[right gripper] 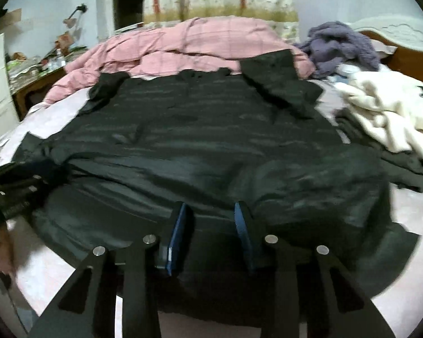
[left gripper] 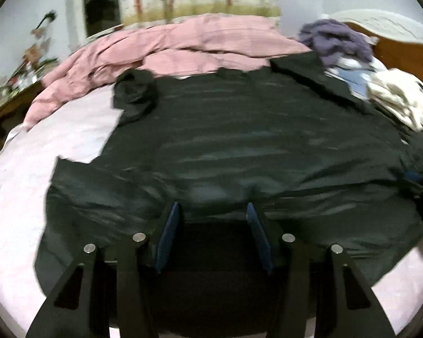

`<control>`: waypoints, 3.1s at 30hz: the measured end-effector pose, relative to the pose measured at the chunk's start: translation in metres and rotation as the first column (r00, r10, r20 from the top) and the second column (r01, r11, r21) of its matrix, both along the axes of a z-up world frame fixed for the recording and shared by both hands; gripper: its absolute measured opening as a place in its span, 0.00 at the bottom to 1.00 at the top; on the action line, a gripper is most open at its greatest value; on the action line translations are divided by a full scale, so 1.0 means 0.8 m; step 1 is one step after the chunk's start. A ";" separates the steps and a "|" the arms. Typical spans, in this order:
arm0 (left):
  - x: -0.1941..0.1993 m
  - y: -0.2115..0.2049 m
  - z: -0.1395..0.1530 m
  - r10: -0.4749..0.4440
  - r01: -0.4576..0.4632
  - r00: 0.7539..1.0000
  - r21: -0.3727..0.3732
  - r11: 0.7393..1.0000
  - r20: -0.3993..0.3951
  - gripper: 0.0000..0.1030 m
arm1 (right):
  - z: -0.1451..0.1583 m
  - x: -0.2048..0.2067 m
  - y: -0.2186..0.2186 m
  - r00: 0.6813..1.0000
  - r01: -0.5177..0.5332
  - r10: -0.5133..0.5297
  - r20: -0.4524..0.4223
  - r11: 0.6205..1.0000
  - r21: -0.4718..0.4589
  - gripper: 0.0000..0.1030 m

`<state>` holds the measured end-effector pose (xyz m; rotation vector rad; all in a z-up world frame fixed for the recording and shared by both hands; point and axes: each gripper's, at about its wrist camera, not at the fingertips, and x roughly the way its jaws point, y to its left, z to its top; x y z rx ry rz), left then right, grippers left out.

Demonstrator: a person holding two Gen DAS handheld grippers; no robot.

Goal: Fold large clothes

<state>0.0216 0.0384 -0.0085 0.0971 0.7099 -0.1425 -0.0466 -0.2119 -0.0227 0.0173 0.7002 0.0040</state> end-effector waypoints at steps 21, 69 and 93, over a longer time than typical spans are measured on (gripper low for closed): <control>0.020 0.126 -0.014 0.266 -0.266 0.964 -0.014 0.964 -0.033 0.44 | -0.008 -0.005 -0.176 0.916 0.399 -0.383 -0.118 0.895 0.198 0.34; -0.126 0.023 0.007 -0.043 0.017 0.998 -0.435 0.900 -0.049 0.74 | -0.023 -0.073 -0.029 0.994 0.110 -0.088 -0.065 0.831 0.546 0.67; -0.060 0.041 -0.024 -0.008 -0.013 0.999 -0.545 0.838 -0.036 0.51 | -0.024 -0.065 -0.025 0.994 0.098 -0.111 -0.004 0.854 0.511 0.44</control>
